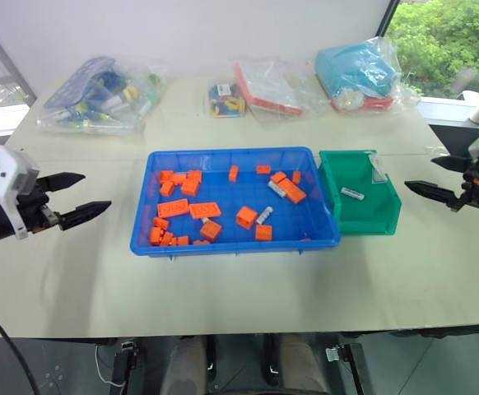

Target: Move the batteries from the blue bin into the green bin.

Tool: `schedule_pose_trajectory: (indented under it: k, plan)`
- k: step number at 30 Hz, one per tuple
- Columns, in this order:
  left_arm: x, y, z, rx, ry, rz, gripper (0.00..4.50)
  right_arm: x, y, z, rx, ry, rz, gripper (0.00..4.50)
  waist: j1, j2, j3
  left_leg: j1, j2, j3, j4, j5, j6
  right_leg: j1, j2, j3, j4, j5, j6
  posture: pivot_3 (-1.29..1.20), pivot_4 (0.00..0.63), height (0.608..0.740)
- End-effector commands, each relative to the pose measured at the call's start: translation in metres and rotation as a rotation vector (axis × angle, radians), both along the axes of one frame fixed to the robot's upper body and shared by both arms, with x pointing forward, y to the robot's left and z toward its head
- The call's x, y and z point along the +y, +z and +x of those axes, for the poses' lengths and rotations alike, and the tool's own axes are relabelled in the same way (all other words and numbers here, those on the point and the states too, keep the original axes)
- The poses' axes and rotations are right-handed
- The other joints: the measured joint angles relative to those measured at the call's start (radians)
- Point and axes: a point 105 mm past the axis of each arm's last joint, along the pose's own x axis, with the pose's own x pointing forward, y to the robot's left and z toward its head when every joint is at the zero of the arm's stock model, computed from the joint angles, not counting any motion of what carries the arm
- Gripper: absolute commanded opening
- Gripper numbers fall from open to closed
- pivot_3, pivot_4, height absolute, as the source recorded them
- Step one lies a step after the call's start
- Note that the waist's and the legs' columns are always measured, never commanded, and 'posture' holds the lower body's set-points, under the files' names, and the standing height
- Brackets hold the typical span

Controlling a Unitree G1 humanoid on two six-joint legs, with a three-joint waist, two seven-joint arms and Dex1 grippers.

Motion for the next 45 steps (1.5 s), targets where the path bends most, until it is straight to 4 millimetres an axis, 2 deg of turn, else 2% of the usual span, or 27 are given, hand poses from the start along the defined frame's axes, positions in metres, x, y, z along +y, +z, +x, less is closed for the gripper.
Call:
schedule_pose_trajectory:
  k: [1, 16, 19, 23, 26, 27, 29, 32, 35, 37, 39, 45]
  plan:
    - [-0.004, 0.011, -0.001, -0.063, -0.023, 0.046, 4.5, 0.0, 0.011, 0.001, -0.047, -0.001, -0.003, 4.49, 0.0, 0.0, 0.0, 0.0, 0.0, 0.0, 0.0, 0.0, 0.0, 0.0, 0.0, 0.0, 0.0, 0.0, 0.0, 0.0, 0.15, 0.736]
    - [-0.014, 0.01, 0.003, -0.064, -0.037, 0.016, 4.5, -0.001, 0.015, 0.005, -0.045, -0.014, -0.031, 4.49, 0.0, 0.0, 0.0, 0.0, 0.0, 0.001, 0.0, 0.0, 0.0, 0.0, 0.0, 0.0, 0.0, 0.0, 0.0, 0.0, 0.15, 0.736]
    - [-0.027, 0.014, -0.003, -0.04, -0.118, 0.004, 4.5, 0.013, 0.027, 0.009, -0.065, 0.043, -0.02, 4.49, -0.001, 0.001, 0.0, 0.0, -0.001, 0.001, 0.0, 0.0, 0.0, 0.0, 0.0, 0.0, 0.001, 0.0, 0.001, 0.0, 0.15, 0.736]
    - [-0.045, 0.022, -0.01, -0.005, -0.222, -0.006, 4.5, 0.063, 0.052, 0.015, -0.097, 0.244, 0.001, 4.49, -0.006, 0.001, 0.001, 0.0, 0.0, 0.001, 0.001, 0.0, 0.0, -0.001, 0.001, 0.0, 0.002, 0.0, 0.001, 0.0, 0.15, 0.736]
    - [-0.062, 0.022, -0.016, 0.016, -0.31, 0.003, 4.5, 0.13, 0.065, 0.023, -0.119, 0.466, 0.002, 4.49, -0.013, 0.001, 0.001, 0.0, 0.001, 0.0, 0.001, 0.0, 0.0, -0.001, 0.002, 0.001, 0.002, 0.002, 0.003, 0.0, 0.15, 0.736]
    - [-0.065, 0.022, -0.017, 0.022, -0.329, 0.006, 4.5, 0.144, 0.066, 0.024, -0.12, 0.507, 0.001, 4.49, -0.014, 0.001, 0.001, 0.001, 0.001, 0.0, 0.001, 0.0, 0.0, -0.001, 0.003, 0.001, 0.002, 0.002, 0.003, 0.0, 0.15, 0.736]
    - [-0.073, 0.021, -0.022, 0.041, -0.373, 0.007, 4.5, 0.186, 0.062, 0.026, -0.105, 0.628, 0.003, 4.49, -0.012, 0.001, 0.001, 0.0, 0.001, 0.0, 0.0, 0.0, 0.0, -0.001, 0.003, 0.001, 0.003, 0.002, 0.003, 0.0, 0.15, 0.736]
    - [-0.082, 0.015, -0.03, 0.072, -0.431, 0.024, 4.5, 0.244, 0.047, 0.027, -0.074, 0.778, -0.005, 4.49, -0.005, 0.001, 0.001, -0.001, 0.001, 0.0, 0.001, 0.0, 0.0, -0.002, 0.003, 0.001, 0.003, 0.002, 0.003, 0.0, 0.15, 0.736]
    - [-0.086, 0.012, -0.033, 0.088, -0.448, 0.035, 4.5, 0.276, 0.035, 0.028, -0.048, 0.85, -0.012, 4.49, 0.006, 0.001, 0.001, -0.002, 0.0, 0.0, 0.001, 0.0, 0.0, -0.002, 0.003, 0.001, 0.004, 0.002, 0.003, 0.0, 0.15, 0.736]
    - [-0.088, 0.007, -0.037, 0.113, -0.461, 0.04, 4.5, 0.305, 0.013, 0.029, -0.005, 0.916, -0.073, 4.49, 0.004, 0.001, 0.001, -0.002, 0.0, -0.001, 0.002, 0.0, 0.0, -0.002, 0.003, 0.001, 0.003, 0.002, 0.003, 0.0, 0.15, 0.736]
    - [-0.09, 0.003, -0.041, 0.133, -0.471, 0.039, 4.5, 0.323, -0.003, 0.029, 0.037, 0.967, -0.127, 4.49, -0.001, 0.0, 0.001, -0.002, 0.0, 0.0, 0.003, 0.0, 0.0, -0.001, 0.003, 0.001, 0.003, 0.002, 0.003, 0.0, 0.15, 0.736]
    - [-0.089, 0.0, -0.042, 0.13, -0.449, 0.051, 4.5, 0.349, -0.031, 0.04, 0.117, 1.02, -0.226, 4.49, -0.002, 0.001, 0.001, -0.002, 0.0, -0.001, 0.002, 0.0, 0.0, -0.002, 0.004, 0.001, 0.004, 0.002, 0.003, 0.0, 0.15, 0.736]
